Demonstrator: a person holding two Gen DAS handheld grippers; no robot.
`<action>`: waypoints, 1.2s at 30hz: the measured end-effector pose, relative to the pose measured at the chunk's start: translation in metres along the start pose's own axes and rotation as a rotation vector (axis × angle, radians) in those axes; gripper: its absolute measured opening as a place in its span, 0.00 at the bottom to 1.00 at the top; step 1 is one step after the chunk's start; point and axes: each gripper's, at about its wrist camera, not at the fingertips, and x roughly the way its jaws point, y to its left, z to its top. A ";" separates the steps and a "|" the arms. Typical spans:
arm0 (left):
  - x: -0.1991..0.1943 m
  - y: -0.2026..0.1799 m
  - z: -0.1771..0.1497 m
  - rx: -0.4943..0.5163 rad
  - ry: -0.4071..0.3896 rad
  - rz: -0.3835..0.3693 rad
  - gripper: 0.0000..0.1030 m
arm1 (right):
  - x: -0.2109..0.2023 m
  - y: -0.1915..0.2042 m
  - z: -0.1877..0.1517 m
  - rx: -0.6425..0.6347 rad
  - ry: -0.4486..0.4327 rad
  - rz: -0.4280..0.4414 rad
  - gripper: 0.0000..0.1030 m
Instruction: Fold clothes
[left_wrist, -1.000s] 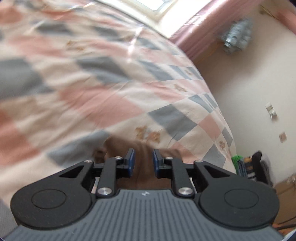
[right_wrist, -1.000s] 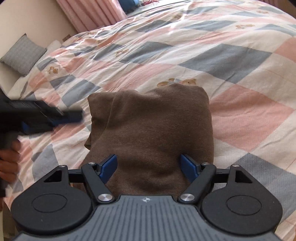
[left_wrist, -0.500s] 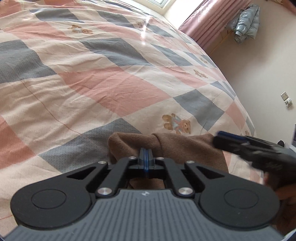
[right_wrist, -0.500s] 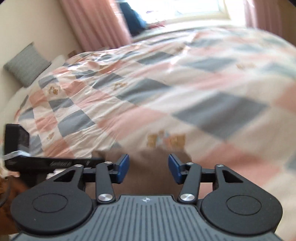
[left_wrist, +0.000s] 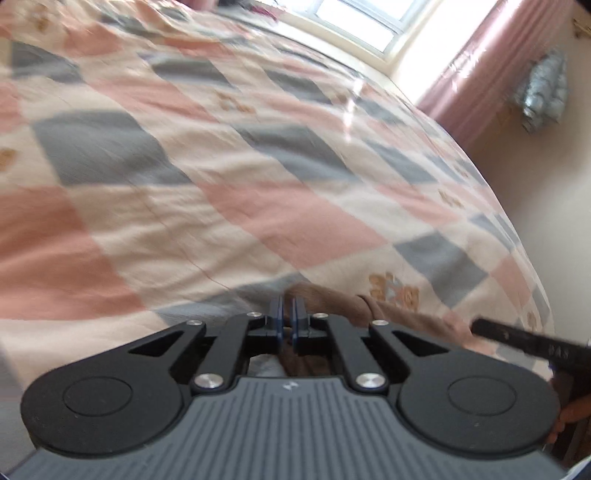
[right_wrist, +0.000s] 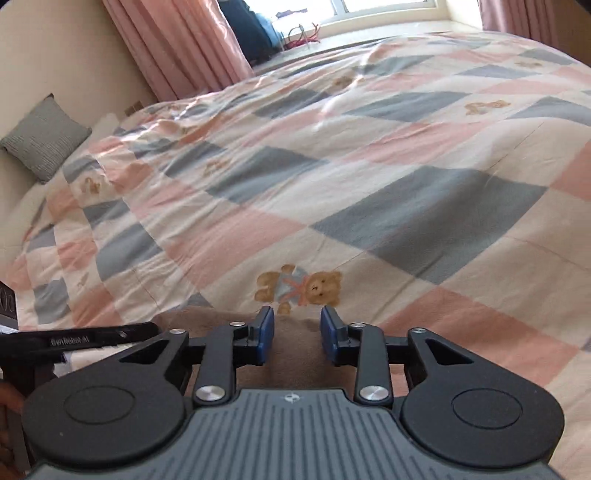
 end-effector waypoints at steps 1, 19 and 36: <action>-0.017 -0.009 -0.002 0.009 -0.016 0.025 0.01 | -0.008 -0.003 0.000 -0.020 0.013 0.031 0.34; -0.031 -0.086 -0.140 -0.241 -0.052 0.264 0.02 | 0.016 -0.001 -0.008 -0.578 0.323 0.375 0.45; -0.018 -0.049 -0.200 -0.995 -0.231 -0.126 0.62 | 0.124 -0.011 0.092 -0.437 0.716 0.642 0.80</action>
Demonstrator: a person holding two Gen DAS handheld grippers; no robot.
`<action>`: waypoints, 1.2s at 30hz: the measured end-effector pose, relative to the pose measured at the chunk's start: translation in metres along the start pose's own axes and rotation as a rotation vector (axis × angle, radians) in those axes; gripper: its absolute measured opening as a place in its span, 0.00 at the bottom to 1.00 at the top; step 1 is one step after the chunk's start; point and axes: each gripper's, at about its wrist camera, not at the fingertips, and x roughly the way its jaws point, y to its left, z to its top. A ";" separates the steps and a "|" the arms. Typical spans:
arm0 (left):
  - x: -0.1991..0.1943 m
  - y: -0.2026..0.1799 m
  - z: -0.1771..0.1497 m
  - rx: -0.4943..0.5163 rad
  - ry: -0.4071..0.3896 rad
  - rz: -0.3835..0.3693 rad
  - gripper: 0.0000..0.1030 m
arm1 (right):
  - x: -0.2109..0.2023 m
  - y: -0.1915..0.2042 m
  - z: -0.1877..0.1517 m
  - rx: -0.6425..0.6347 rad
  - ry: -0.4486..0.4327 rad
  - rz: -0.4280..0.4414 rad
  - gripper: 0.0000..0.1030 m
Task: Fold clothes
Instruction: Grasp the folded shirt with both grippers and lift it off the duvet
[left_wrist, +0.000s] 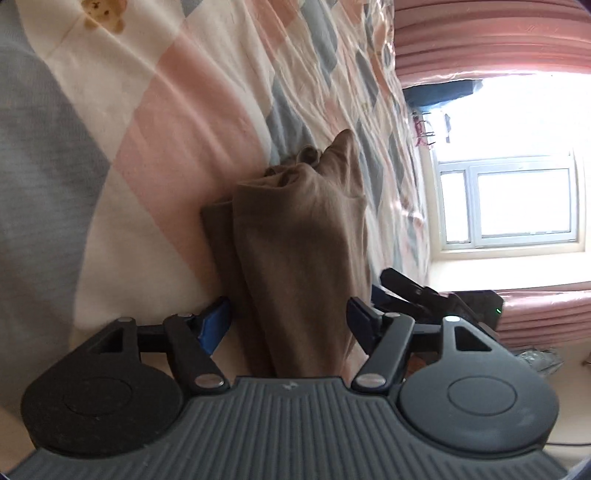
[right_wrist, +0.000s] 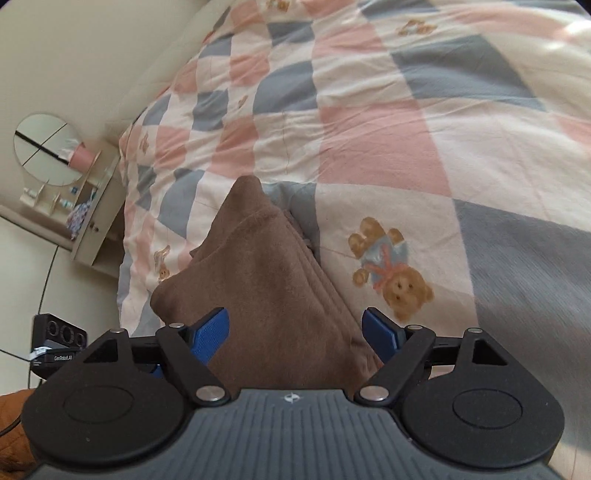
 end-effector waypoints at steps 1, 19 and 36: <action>0.004 0.000 0.001 0.010 -0.001 -0.001 0.62 | 0.008 -0.005 0.007 0.004 0.021 0.024 0.82; 0.014 -0.053 0.047 0.358 0.213 -0.058 0.14 | 0.022 -0.026 -0.026 0.206 -0.031 0.237 0.35; 0.036 -0.261 -0.121 0.974 1.027 -0.317 0.14 | -0.125 0.188 -0.396 1.065 -1.100 -0.041 0.33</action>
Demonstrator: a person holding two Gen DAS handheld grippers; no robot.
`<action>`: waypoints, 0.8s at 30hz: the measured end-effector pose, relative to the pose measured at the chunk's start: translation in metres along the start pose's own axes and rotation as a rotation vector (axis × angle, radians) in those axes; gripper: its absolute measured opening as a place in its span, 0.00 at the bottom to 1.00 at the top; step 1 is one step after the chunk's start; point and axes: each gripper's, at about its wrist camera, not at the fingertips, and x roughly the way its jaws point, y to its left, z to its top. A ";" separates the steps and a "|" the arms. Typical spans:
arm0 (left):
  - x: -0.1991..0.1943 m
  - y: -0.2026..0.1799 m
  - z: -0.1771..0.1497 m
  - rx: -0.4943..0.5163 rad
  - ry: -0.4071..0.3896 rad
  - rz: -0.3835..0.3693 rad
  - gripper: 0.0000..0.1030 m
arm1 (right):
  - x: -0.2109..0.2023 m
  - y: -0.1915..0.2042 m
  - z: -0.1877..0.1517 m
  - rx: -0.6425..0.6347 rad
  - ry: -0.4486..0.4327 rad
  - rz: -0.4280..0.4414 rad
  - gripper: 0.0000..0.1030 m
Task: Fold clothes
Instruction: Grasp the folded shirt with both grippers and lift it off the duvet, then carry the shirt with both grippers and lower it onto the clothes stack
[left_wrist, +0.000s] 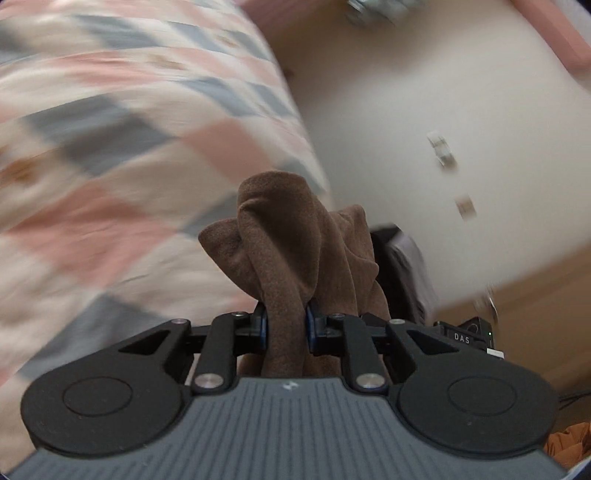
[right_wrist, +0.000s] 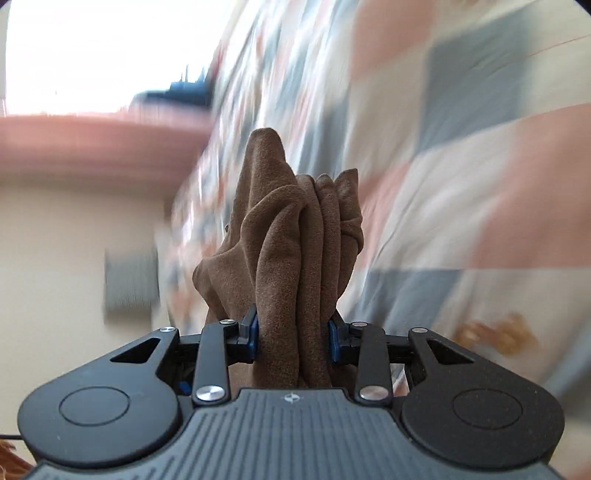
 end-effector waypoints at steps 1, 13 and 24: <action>0.016 -0.021 0.011 0.049 0.036 -0.028 0.14 | -0.024 0.002 -0.005 0.021 -0.073 0.000 0.33; 0.302 -0.288 0.110 0.480 0.351 -0.308 0.16 | -0.281 -0.018 0.015 0.272 -0.936 -0.039 0.33; 0.478 -0.360 0.126 0.557 0.433 -0.253 0.16 | -0.346 -0.110 0.109 0.458 -1.160 -0.040 0.33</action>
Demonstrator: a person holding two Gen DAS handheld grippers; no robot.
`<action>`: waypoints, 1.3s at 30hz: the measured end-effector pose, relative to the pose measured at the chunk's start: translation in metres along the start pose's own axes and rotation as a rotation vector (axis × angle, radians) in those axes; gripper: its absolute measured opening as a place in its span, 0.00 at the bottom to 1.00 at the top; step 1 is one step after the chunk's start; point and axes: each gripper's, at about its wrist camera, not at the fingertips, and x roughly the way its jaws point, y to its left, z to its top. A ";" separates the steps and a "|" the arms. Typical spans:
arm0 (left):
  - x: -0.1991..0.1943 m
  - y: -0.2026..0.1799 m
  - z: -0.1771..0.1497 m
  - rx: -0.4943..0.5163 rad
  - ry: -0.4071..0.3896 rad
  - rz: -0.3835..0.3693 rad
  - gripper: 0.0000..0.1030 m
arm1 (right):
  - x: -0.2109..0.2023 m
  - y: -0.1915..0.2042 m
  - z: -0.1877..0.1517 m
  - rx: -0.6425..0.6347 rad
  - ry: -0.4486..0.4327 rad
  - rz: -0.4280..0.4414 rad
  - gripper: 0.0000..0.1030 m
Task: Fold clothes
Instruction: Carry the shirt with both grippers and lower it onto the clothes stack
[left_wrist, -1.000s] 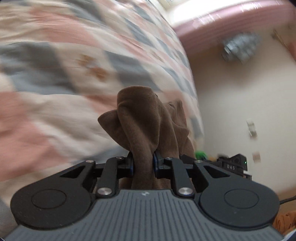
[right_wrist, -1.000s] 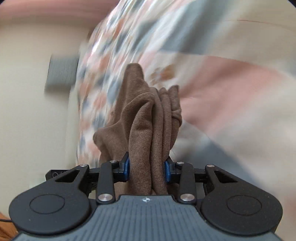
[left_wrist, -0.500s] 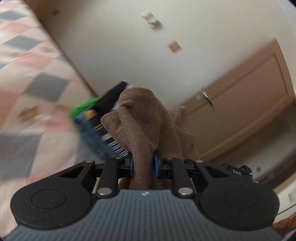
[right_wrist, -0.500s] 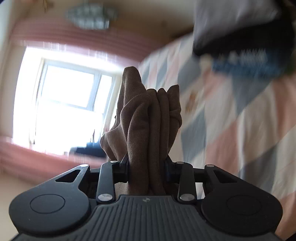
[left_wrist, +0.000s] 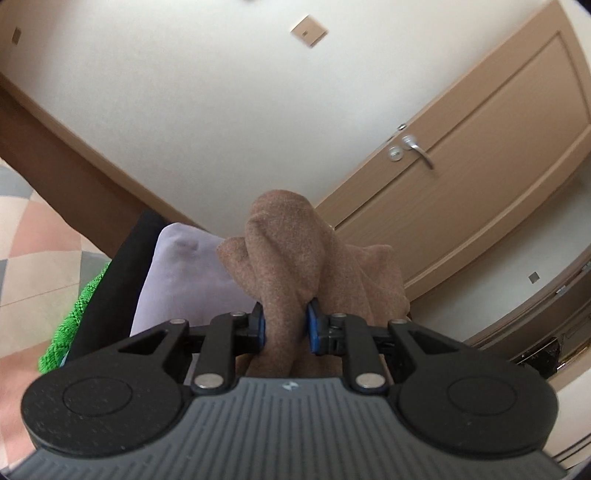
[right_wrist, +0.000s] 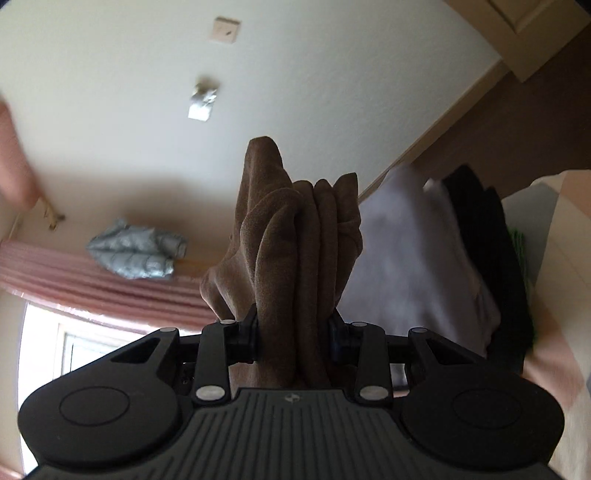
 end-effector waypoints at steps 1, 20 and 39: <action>0.006 0.005 0.000 -0.002 0.009 0.009 0.16 | 0.008 -0.006 0.005 0.008 0.000 -0.012 0.33; 0.037 0.030 0.017 0.095 0.009 0.155 0.26 | 0.026 0.065 0.017 -0.869 -0.170 -0.155 0.50; 0.078 0.040 -0.020 0.162 -0.132 0.268 0.18 | 0.103 -0.008 -0.019 -1.177 -0.123 -0.253 0.50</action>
